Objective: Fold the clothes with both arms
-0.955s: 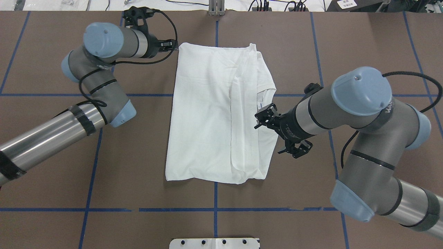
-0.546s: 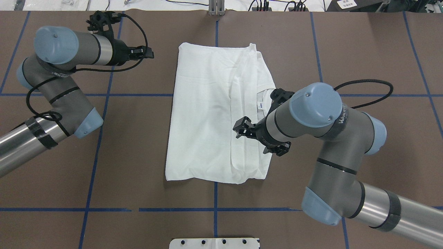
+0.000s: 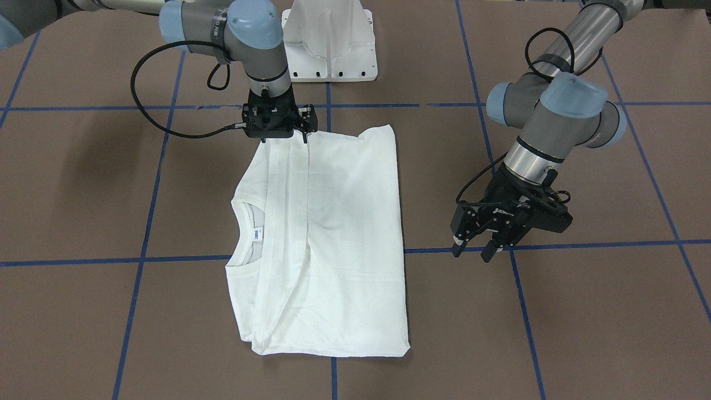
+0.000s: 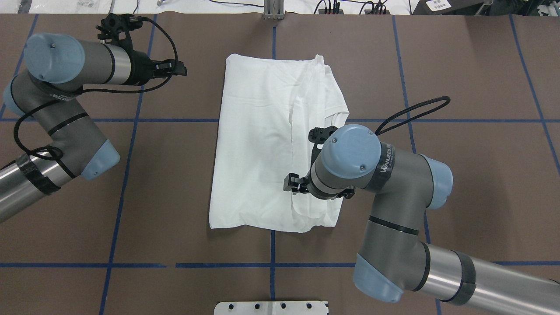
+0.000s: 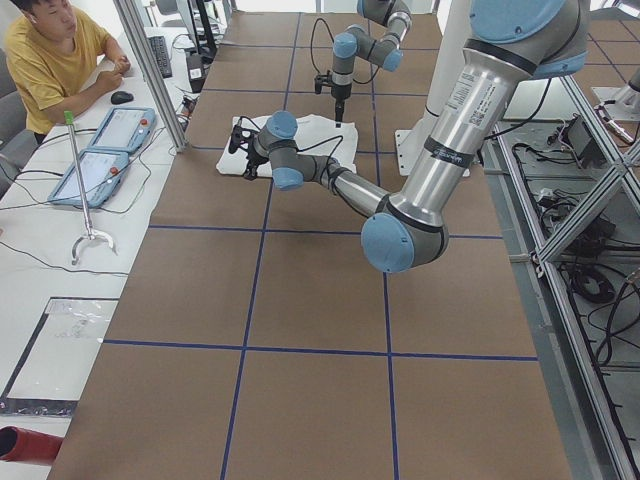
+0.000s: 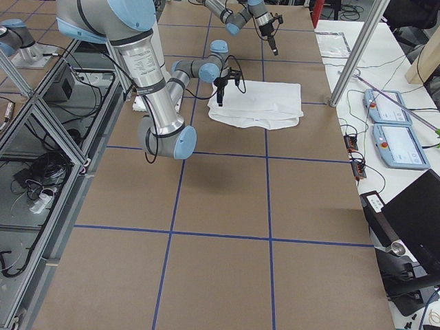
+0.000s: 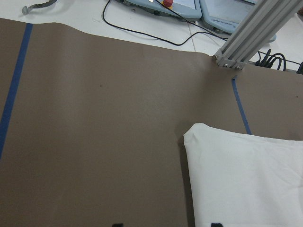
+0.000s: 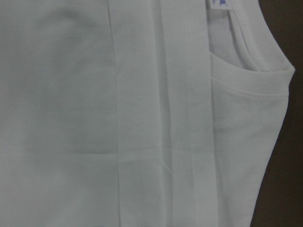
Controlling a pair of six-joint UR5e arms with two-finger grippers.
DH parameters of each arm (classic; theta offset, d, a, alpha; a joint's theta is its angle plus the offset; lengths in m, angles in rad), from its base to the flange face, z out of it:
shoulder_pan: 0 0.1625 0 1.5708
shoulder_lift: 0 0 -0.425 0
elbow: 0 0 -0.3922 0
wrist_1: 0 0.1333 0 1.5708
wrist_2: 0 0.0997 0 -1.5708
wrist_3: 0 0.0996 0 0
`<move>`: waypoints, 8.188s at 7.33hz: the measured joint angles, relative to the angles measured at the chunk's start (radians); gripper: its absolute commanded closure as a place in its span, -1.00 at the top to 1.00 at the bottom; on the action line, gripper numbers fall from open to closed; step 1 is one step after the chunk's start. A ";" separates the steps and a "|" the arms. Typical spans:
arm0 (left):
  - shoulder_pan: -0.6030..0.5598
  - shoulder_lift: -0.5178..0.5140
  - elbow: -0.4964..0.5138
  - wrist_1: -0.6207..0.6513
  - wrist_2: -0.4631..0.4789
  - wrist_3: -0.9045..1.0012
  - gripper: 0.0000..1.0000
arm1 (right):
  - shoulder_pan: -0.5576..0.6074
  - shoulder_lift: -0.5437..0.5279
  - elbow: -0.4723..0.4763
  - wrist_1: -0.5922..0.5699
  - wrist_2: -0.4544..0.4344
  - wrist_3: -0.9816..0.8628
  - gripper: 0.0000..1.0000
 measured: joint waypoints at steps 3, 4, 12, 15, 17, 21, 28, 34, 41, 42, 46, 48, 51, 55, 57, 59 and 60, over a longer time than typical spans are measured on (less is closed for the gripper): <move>0.000 0.006 -0.006 0.001 0.000 -0.010 0.39 | -0.065 0.090 -0.070 -0.155 -0.113 -0.141 1.00; 0.001 0.011 -0.012 0.001 0.000 -0.026 0.39 | -0.073 0.095 -0.085 -0.170 -0.133 -0.158 1.00; 0.005 0.022 -0.044 0.001 -0.001 -0.077 0.39 | -0.045 -0.212 0.162 -0.241 -0.162 -0.321 1.00; 0.005 0.033 -0.066 0.014 -0.010 -0.087 0.36 | -0.063 -0.225 0.220 -0.264 -0.164 -0.320 1.00; 0.003 0.106 -0.133 0.018 -0.030 -0.078 0.36 | -0.053 -0.080 0.124 -0.262 -0.177 -0.318 1.00; 0.001 0.158 -0.188 0.019 -0.068 -0.079 0.36 | -0.054 0.069 -0.044 -0.085 -0.207 -0.287 0.03; 0.007 0.158 -0.186 0.019 -0.066 -0.085 0.37 | -0.114 0.044 -0.035 -0.049 -0.199 -0.283 -1.00; 0.007 0.157 -0.187 0.019 -0.065 -0.085 0.37 | -0.111 -0.060 0.086 -0.056 -0.155 -0.291 -1.00; 0.006 0.157 -0.188 0.019 -0.063 -0.086 0.37 | -0.144 -0.174 0.187 -0.051 -0.160 -0.123 1.00; 0.007 0.157 -0.187 0.019 -0.063 -0.086 0.37 | -0.145 -0.172 0.192 -0.047 -0.162 0.000 1.00; 0.007 0.155 -0.187 0.020 -0.070 -0.084 0.37 | -0.176 -0.248 0.196 0.144 -0.231 0.721 1.00; 0.003 0.151 -0.195 0.039 -0.110 -0.082 0.38 | -0.190 -0.258 0.194 0.163 -0.274 0.912 0.98; -0.001 0.153 -0.206 0.048 -0.119 -0.083 0.38 | -0.196 -0.260 0.177 0.157 -0.297 1.024 0.91; -0.001 0.153 -0.207 0.048 -0.118 -0.084 0.38 | -0.200 -0.264 0.152 0.156 -0.297 1.033 0.17; -0.002 0.153 -0.208 0.048 -0.118 -0.084 0.37 | -0.201 -0.266 0.149 0.156 -0.297 1.050 -0.19; -0.004 0.155 -0.217 0.048 -0.118 -0.085 0.37 | -0.202 -0.261 0.138 0.156 -0.297 1.064 -0.99; -0.004 0.157 -0.221 0.048 -0.118 -0.085 0.37 | -0.202 -0.258 0.134 0.156 -0.297 1.069 -1.00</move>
